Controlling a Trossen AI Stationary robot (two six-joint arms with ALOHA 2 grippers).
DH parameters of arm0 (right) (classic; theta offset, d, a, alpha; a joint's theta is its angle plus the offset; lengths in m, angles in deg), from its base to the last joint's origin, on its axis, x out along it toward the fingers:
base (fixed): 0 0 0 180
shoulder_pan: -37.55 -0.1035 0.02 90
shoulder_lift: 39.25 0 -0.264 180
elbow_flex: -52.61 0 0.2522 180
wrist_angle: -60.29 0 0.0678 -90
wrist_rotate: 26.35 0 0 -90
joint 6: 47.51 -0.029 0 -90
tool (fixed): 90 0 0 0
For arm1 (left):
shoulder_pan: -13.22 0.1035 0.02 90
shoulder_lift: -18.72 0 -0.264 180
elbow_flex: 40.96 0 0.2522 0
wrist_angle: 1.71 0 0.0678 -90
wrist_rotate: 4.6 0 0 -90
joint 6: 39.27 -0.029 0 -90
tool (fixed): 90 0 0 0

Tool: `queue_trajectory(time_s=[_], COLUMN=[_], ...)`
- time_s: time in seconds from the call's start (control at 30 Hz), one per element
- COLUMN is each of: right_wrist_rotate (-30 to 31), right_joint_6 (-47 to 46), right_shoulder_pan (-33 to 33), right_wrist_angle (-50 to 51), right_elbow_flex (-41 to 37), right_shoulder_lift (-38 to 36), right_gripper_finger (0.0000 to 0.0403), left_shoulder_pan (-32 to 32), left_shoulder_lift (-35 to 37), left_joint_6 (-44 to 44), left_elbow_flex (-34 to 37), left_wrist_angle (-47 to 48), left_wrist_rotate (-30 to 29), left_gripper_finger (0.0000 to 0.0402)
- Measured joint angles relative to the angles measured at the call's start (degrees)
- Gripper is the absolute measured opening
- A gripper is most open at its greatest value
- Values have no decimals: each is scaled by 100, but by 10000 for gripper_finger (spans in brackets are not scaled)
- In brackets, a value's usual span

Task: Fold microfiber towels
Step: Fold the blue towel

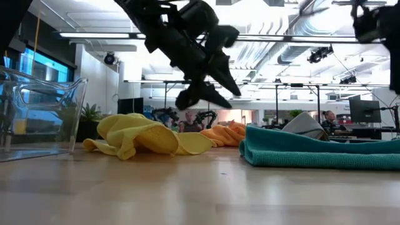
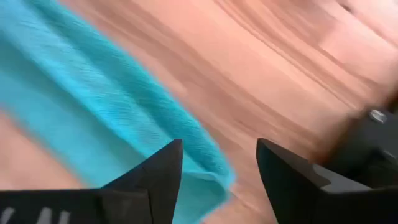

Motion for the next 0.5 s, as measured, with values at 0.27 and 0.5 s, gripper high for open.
queue_trajectory(time_s=[0.27, 0.5], right_wrist_rotate=[258, -365], right_joint_6=[-120, -1244], right_shoulder_pan=[-898, -1319], right_wrist_angle=[-1881, -2130], right_elbow_flex=[-372, -792], right_shoulder_lift=[-302, 275], right_gripper_finger=[191, 56], left_shoulder_pan=[-678, -1673], left_shoulder_lift=[388, -216], left_joint_6=[-882, -226], left_elbow_flex=[202, 553], left_wrist_angle=[-847, -2332], left_wrist_rotate=[219, 41], left_gripper_finger=[133, 30])
